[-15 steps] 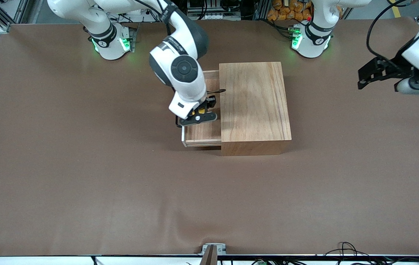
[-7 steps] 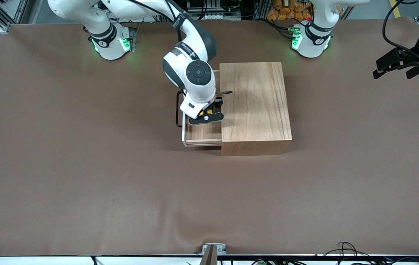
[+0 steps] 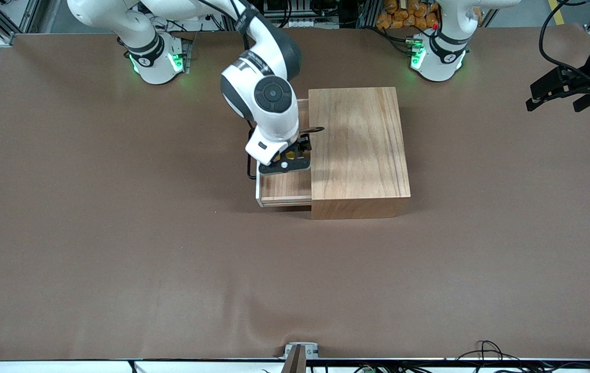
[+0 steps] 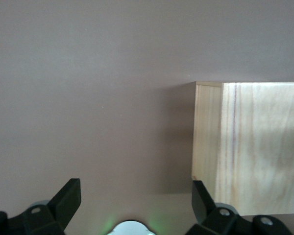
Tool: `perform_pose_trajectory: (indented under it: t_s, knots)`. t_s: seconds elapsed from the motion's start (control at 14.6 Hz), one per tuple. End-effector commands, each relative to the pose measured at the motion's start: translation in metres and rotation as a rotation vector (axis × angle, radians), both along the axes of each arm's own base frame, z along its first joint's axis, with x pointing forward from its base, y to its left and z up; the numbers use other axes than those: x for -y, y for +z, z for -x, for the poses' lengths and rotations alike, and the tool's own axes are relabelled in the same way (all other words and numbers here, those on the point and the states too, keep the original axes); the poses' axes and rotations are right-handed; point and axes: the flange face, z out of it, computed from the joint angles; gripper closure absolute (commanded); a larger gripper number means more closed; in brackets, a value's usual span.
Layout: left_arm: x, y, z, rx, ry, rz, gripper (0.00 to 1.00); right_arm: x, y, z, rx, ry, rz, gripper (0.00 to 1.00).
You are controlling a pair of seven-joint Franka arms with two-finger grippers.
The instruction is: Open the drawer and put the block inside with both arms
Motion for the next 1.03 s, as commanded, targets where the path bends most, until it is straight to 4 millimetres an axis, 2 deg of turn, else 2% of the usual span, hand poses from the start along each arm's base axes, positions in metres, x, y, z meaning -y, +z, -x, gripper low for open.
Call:
perform_pose_trajectory:
  t_s: [0.0,0.14,0.27,0.55,0.69,0.82,0.96]
  knots:
    - [-0.016,0.001,-0.004,0.01,-0.022,-0.025,0.0,0.045,0.052,-0.016,-0.005,-0.063,-0.014,0.0]
    - [-0.018,0.001,-0.005,0.011,-0.025,-0.026,0.0,0.077,0.077,-0.028,-0.012,-0.028,-0.019,0.0]
    - [-0.019,-0.001,-0.006,0.007,-0.044,-0.024,0.0,0.124,0.092,-0.047,-0.031,0.003,-0.019,0.0]
    - [-0.017,-0.001,-0.011,0.008,-0.037,-0.025,0.0,0.225,0.103,-0.063,-0.043,0.026,-0.039,0.0]
    - [-0.016,0.001,-0.011,0.012,-0.039,-0.025,0.0,0.287,0.097,-0.065,-0.065,0.072,-0.053,0.0]
    - [-0.016,0.0,-0.011,0.009,-0.037,-0.025,0.0,0.35,0.094,-0.066,-0.077,0.018,-0.062,0.0]
    - [-0.013,-0.001,-0.012,0.008,-0.037,-0.026,0.0,0.394,0.106,-0.065,-0.073,-0.055,-0.065,0.0]
